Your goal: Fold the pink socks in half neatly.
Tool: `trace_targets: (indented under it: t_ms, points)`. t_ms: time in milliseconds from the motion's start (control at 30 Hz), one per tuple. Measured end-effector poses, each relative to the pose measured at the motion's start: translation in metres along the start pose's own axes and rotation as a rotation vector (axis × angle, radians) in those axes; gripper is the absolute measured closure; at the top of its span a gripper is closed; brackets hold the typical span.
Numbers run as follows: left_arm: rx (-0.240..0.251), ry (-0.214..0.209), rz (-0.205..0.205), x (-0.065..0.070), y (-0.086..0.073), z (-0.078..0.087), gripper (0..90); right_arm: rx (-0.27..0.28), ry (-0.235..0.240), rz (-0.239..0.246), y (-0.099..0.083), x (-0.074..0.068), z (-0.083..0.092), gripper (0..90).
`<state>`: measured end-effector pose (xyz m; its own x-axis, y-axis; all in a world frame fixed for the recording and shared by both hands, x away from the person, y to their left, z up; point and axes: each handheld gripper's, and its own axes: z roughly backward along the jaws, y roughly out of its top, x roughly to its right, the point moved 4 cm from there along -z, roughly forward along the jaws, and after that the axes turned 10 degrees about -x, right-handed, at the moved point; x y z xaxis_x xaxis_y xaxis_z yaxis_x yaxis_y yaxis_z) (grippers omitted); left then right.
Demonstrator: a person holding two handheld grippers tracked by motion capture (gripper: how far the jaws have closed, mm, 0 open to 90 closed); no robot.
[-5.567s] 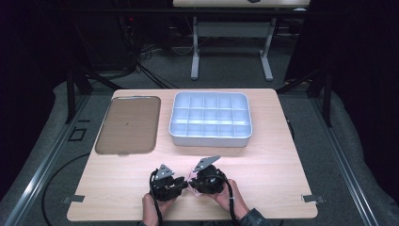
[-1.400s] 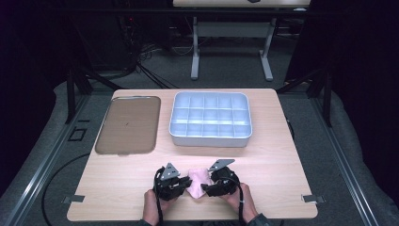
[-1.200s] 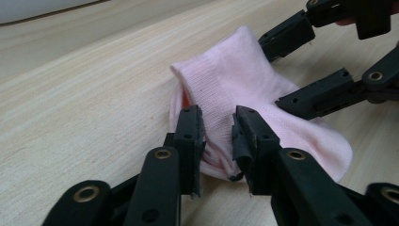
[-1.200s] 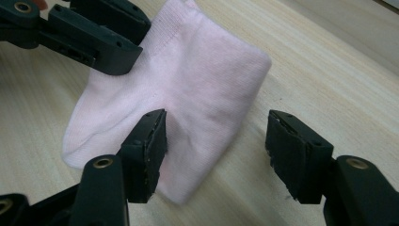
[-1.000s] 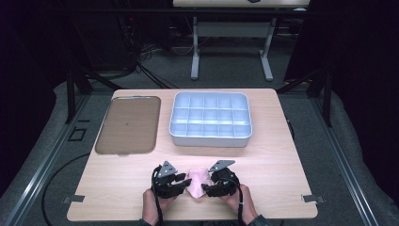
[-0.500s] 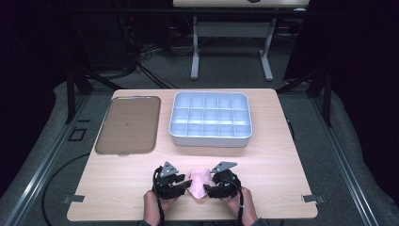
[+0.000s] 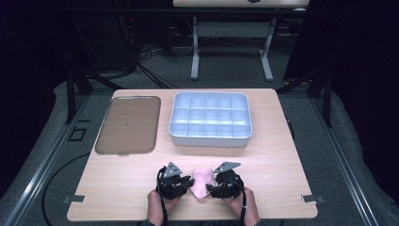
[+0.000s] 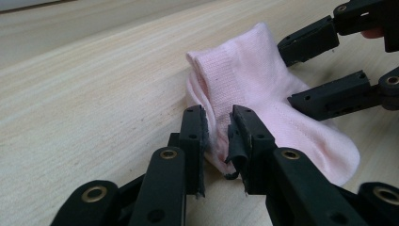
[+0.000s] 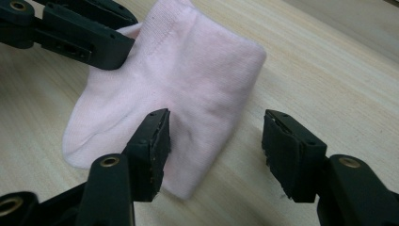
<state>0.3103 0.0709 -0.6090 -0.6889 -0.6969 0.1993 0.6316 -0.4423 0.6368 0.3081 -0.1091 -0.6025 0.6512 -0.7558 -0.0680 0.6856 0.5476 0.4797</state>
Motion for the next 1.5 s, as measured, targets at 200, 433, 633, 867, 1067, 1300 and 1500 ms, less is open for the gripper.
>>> trace_targets:
  t_ms: [200, 433, 633, 867, 1067, 1300, 1500]
  points:
    - [0.036, -0.018, 0.014, -0.001, -0.003, -0.001, 77.3, -0.029, 0.021, 0.013, 0.002, 0.002, 0.001, 42.6]
    - [0.067, 0.008, -0.012, -0.003, -0.003, 0.003, 69.1, -0.024, 0.017, 0.017, 0.003, 0.002, 0.0, 43.0]
    - [0.142, 0.033, -0.032, -0.002, 0.002, 0.021, 75.0, -0.028, 0.01, 0.019, 0.003, 0.003, 0.001, 43.7]
    - [0.093, 0.018, -0.058, 0.004, 0.0, 0.011, 89.5, -0.027, 0.006, 0.014, 0.003, 0.003, 0.0, 44.0]
    - [0.098, 0.029, -0.089, 0.009, 0.005, 0.014, 89.5, -0.029, 0.011, 0.013, 0.004, 0.003, 0.0, 44.1]
    - [0.039, 0.032, -0.109, 0.006, -0.001, 0.001, 89.6, -0.023, 0.009, 0.007, 0.004, 0.003, 0.0, 44.2]
    - [0.059, 0.015, -0.116, 0.003, -0.003, 0.0, 89.7, -0.021, 0.119, -0.018, 0.002, 0.01, 0.002, 49.7]
